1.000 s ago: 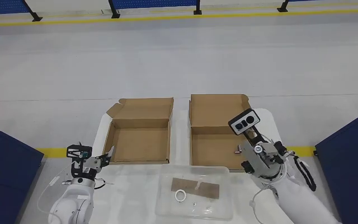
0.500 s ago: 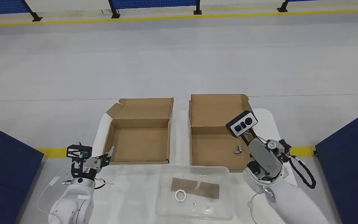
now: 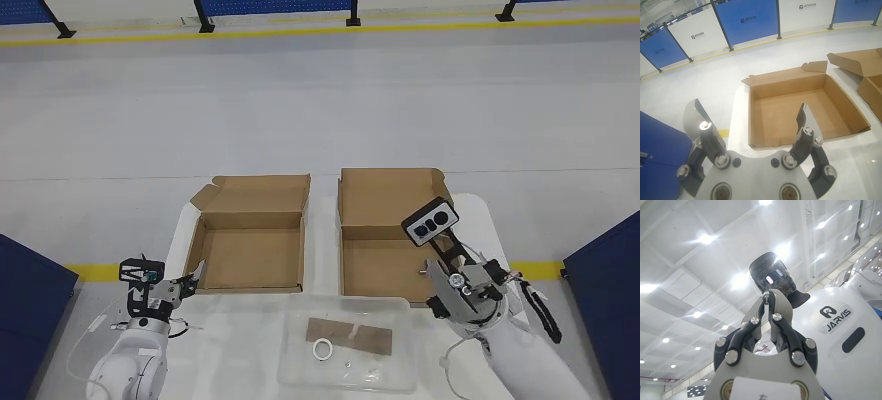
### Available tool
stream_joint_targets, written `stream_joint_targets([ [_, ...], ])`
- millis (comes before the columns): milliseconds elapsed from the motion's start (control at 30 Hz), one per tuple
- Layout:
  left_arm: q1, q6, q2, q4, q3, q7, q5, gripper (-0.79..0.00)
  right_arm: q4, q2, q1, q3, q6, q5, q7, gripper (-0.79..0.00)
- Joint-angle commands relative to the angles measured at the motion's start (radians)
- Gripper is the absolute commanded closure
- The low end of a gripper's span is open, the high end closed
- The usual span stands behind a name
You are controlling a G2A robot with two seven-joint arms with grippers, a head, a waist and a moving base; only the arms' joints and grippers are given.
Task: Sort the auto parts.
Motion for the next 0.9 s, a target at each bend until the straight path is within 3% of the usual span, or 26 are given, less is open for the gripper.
stream_joint_targets([
  [0, 0.0, 0.0, 0.0, 0.0, 0.0, 0.0, 0.0, -0.785, -0.004, -0.004, -0.003, 0.003, 0.004, 0.009, 0.006, 0.0],
  [400, 0.0, 0.0, 0.0, 0.0, 0.0, 0.0, 0.0, -0.785, -0.022, -0.035, -0.02, 0.008, 0.018, 0.121, 0.035, 0.0],
  [867, 0.0, 0.0, 0.0, 0.0, 0.0, 0.0, 0.0, -0.785, -0.015, -0.053, -0.022, 0.042, 0.052, 0.009, 0.021, 0.0],
])
